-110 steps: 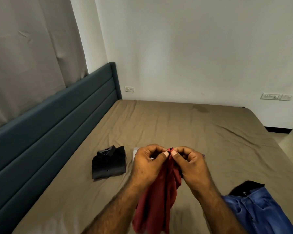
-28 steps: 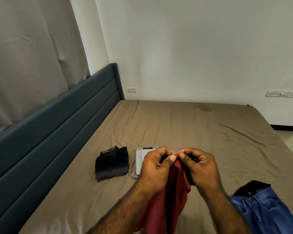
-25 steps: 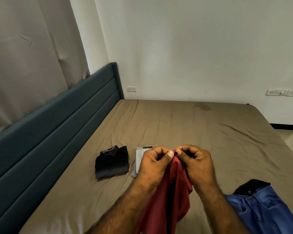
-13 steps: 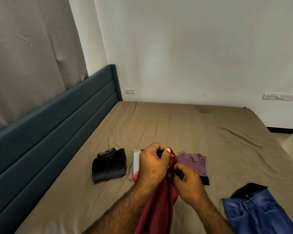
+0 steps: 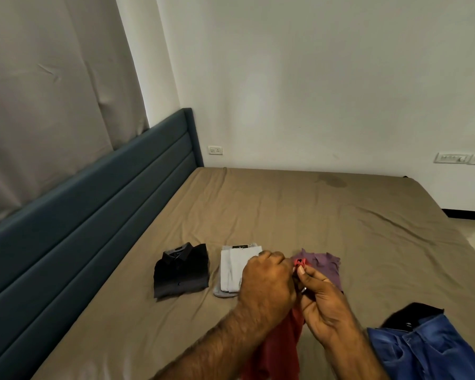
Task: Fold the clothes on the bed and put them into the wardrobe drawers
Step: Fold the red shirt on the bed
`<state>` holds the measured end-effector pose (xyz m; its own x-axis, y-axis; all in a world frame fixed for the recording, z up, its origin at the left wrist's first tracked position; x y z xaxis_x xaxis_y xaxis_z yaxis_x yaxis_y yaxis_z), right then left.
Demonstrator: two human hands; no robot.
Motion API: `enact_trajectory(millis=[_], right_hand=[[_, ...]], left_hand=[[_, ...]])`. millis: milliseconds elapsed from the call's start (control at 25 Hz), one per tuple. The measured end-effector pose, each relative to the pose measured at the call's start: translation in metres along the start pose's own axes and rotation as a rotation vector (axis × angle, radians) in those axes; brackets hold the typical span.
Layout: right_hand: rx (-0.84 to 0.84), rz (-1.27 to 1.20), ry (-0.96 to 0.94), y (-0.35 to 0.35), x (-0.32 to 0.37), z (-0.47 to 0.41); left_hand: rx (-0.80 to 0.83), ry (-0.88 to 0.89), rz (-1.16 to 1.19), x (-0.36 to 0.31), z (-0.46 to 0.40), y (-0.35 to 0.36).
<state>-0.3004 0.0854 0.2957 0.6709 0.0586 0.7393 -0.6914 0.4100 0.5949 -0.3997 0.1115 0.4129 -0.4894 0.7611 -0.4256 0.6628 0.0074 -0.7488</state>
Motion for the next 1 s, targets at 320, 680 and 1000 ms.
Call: enact_trajectory(millis=[320,680,1000], right_hand=[[-0.009,0.361,-0.093,-0.012,0.006,0.005],[-0.294,0.233,-0.327,-0.020,0.105,0.011],[-0.447,1.183,-0.623,0.028,0.127,0.029]], left_hand=[[0.128,0.017,0.087,-0.001,-0.012,0.013],[-0.055,-0.579,1.105,0.084,-0.023,-0.013],[-0.165,-0.210,0.437,0.026,-0.029,-0.037]])
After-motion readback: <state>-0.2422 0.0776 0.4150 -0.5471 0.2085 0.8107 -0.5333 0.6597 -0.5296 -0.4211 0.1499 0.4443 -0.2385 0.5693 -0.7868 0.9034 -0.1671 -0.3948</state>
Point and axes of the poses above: each hand's wrist, its own z-axis away from the middle knuckle, its own y-axis out of the palm, x = y × z, the point moved 9 cm from there along -z, towards the middle knuckle, and after that the axes turned 15 degrees about z, right-handed, at the moved point
